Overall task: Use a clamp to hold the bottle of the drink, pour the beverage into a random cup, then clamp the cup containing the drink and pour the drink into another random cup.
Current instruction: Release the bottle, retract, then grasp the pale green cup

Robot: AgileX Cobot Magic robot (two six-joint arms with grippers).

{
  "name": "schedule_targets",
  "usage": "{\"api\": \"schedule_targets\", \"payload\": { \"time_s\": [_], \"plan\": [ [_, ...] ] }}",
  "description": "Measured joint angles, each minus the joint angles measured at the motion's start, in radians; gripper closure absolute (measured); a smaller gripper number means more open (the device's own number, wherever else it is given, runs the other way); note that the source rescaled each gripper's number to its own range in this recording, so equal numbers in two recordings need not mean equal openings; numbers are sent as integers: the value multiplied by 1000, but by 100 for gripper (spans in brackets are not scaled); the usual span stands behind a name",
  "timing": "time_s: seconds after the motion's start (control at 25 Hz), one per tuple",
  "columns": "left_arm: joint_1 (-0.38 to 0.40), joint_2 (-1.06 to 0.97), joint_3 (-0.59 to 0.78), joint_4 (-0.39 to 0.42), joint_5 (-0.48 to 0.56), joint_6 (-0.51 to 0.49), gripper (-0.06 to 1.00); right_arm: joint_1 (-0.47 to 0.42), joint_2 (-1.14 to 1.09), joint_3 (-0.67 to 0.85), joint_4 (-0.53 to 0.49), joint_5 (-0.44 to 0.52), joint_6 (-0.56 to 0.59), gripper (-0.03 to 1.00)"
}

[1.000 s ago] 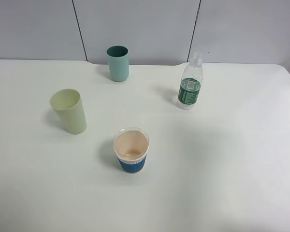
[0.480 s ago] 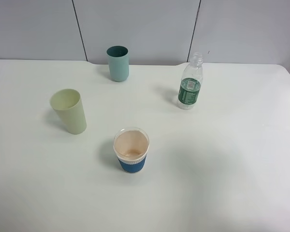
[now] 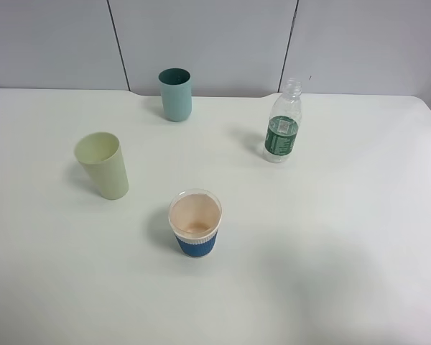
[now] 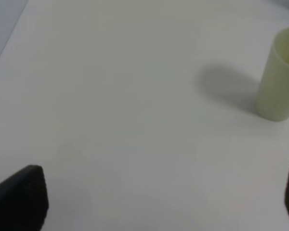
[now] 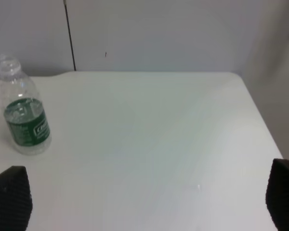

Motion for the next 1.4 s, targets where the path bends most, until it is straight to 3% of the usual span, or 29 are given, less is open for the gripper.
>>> {"api": "schedule_targets", "payload": {
  "time_s": [0.32, 0.56, 0.84, 1.4],
  "plan": [
    [0, 0, 0, 0, 0, 0, -6, 7, 0, -9, 30, 38, 1, 0],
    [0, 0, 0, 0, 0, 0, -6, 8, 0, -20, -120, 207, 36, 0],
    [0, 0, 0, 0, 0, 0, -6, 8, 0, -6, -110, 201, 305, 0],
    [0, 0, 0, 0, 0, 0, -6, 8, 0, -3, -111, 201, 337, 0]
  ]
}}
